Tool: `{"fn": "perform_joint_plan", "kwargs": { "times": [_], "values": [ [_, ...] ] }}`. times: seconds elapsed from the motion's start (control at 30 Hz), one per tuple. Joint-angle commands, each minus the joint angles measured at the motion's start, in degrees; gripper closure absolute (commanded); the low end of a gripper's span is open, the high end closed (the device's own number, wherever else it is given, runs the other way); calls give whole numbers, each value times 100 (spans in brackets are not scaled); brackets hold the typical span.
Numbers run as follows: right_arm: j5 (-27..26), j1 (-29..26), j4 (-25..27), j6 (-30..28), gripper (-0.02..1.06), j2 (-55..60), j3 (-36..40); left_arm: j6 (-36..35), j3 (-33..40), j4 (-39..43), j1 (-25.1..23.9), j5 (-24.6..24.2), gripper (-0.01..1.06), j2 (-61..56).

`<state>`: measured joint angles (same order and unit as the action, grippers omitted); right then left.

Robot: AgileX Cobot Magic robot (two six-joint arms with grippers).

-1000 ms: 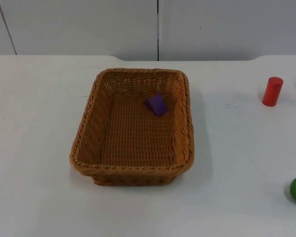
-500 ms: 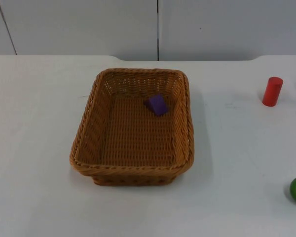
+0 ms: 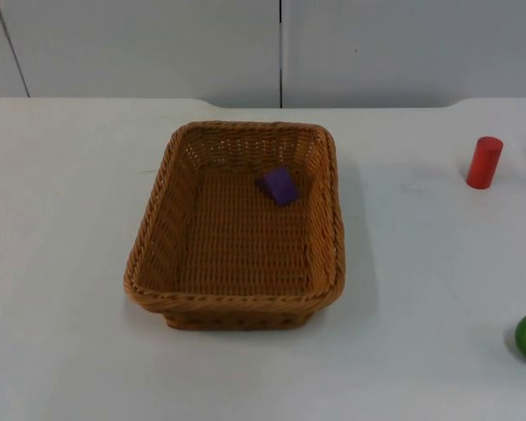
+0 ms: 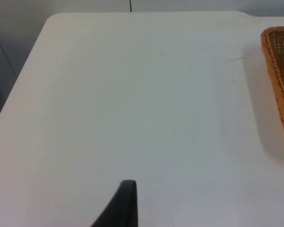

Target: Pick up the basket with the left hand and place the triangular block into the basket with the right hand.

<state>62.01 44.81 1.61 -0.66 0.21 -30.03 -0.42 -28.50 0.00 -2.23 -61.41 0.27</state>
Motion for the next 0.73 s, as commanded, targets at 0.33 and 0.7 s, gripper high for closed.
{"fn": "perform_joint_plan", "kwargs": {
  "times": [0.33, 0.7],
  "values": [
    [-42, -1807, 23, 9, -1, -21, 49, -51, 26, 46, 22, -17, 0, -27],
    [-42, -4104, 13, 9, -1, -21, 49, -51, 26, 46, 22, -17, 0, -27]
  ]
}}
